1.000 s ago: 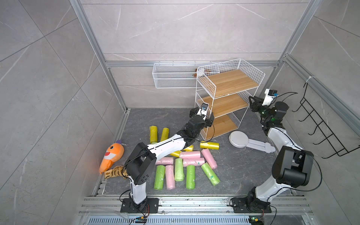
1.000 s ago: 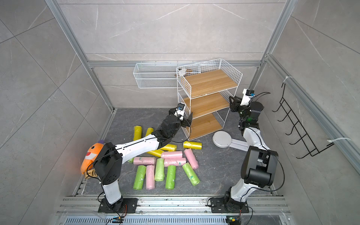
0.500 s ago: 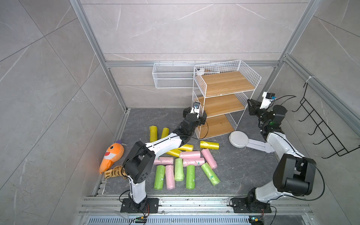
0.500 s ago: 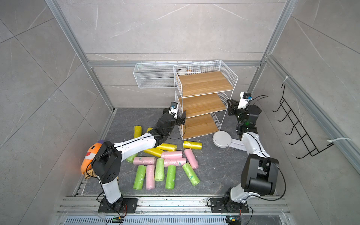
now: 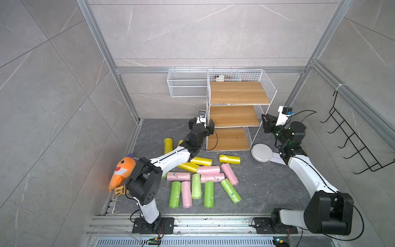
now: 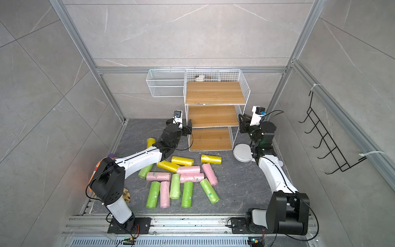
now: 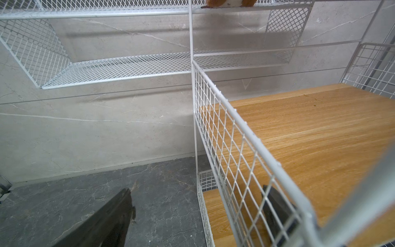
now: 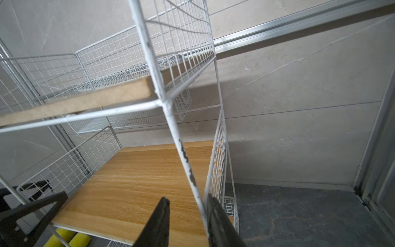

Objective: Sort the rolls of trash bags by color and place them on the shelf
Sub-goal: Adjust the shelf at the center of the board.

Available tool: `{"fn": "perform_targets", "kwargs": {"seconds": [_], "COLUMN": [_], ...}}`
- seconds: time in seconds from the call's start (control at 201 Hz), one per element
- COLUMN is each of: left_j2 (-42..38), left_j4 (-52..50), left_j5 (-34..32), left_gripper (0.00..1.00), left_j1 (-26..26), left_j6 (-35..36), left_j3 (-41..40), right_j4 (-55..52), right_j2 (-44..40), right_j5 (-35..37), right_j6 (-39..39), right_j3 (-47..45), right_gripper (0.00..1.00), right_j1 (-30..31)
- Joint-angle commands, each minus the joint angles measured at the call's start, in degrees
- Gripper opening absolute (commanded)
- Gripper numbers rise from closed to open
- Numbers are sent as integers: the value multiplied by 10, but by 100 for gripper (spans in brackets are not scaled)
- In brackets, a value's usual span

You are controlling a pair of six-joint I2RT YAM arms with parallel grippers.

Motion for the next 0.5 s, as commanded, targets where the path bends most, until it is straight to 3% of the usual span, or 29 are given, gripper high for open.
{"fn": "perform_targets", "kwargs": {"seconds": [0.0, 0.164, 0.318, 0.493], "left_j2": [-59, -143, -228, -265], "left_j4": [-39, -96, -125, -234], "left_j5": [41, 128, 163, 178], "left_gripper": [97, 96, 93, 88], "left_j1": [-2, -5, -14, -49], "left_j6": [-51, -178, -274, -335], "left_j3": [-7, -74, -175, -228], "right_j4": [-126, -249, -337, -439], "right_j2": [-40, -119, -194, -225], "right_j5": [109, 209, 204, 203], "right_j6": [-17, -20, 4, 45], "right_j3": [26, 14, -25, -85], "right_gripper": [50, 63, 68, 70], "right_j1": [1, 7, 43, 148]}}
